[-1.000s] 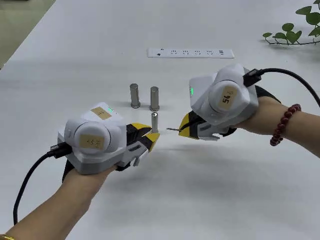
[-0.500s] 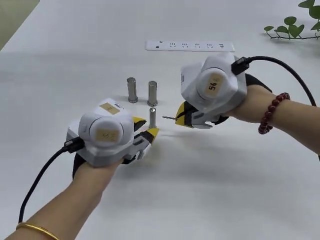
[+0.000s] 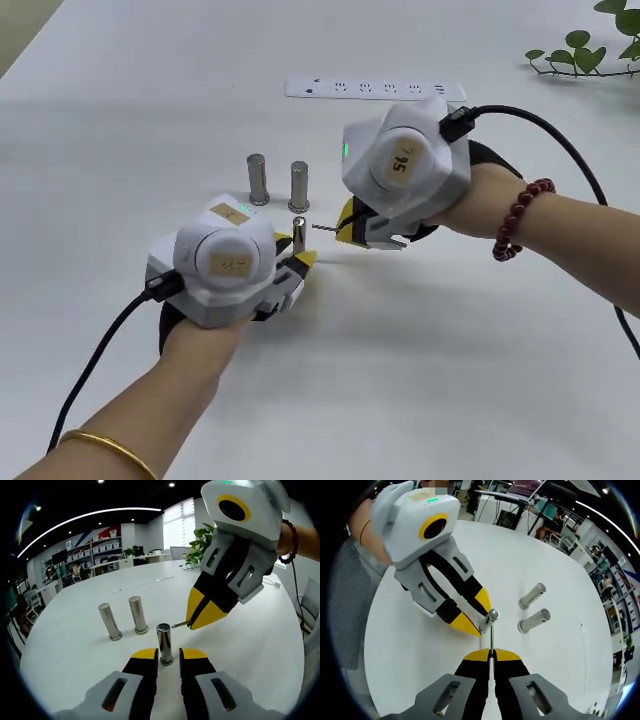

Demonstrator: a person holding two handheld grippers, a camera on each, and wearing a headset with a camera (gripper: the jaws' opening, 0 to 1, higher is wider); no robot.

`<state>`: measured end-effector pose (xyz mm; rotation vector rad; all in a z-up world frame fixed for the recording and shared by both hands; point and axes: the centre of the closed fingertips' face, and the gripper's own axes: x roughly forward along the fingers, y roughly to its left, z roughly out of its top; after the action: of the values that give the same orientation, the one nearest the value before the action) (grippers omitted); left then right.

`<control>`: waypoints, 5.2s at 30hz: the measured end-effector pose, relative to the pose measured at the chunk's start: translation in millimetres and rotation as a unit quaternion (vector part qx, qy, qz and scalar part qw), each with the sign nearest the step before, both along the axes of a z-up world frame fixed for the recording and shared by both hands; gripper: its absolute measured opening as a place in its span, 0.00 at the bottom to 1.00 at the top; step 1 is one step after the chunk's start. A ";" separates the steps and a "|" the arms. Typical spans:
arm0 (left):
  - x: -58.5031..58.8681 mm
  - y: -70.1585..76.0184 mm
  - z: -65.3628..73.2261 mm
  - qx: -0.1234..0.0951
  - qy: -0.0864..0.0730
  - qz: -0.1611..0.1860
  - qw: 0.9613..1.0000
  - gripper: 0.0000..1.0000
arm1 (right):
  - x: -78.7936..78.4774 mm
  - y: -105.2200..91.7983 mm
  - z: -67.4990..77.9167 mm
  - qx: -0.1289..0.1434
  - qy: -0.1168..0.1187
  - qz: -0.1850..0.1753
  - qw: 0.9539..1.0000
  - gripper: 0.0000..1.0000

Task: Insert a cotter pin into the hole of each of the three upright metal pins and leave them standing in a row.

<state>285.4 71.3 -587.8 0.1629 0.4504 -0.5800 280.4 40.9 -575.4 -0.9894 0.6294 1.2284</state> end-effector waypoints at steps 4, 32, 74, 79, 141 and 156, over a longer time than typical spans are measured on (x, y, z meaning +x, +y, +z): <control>2.9 -0.6 0.7 -0.002 -0.002 0.003 1.000 0.12 | 3.2 1.2 -0.4 0.001 0.002 0.000 1.000 0.00; 7.8 0.6 -1.6 -0.010 0.003 0.025 1.000 0.06 | 0.5 13.8 5.9 0.001 -0.005 0.016 1.000 0.00; 10.7 0.8 -1.3 -0.010 -0.007 0.068 0.998 0.06 | -1.0 19.8 12.2 0.058 0.000 -0.010 0.998 0.00; 10.7 0.7 -1.2 -0.012 -0.007 0.071 0.997 0.06 | 0.6 21.2 11.7 0.062 0.002 -0.014 0.998 0.00; 27.5 40.3 -0.2 -0.008 -0.003 0.135 0.991 0.06 | 19.6 -12.8 18.1 0.220 0.053 -0.228 0.947 0.25; 27.6 42.8 -0.1 -0.001 -0.008 0.137 0.991 0.11 | 20.0 -11.0 14.4 0.226 0.063 -0.239 0.942 0.25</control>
<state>313.0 114.1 -587.9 0.1014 0.4478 -0.3099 300.4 29.9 -561.0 -0.3433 0.6042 0.9414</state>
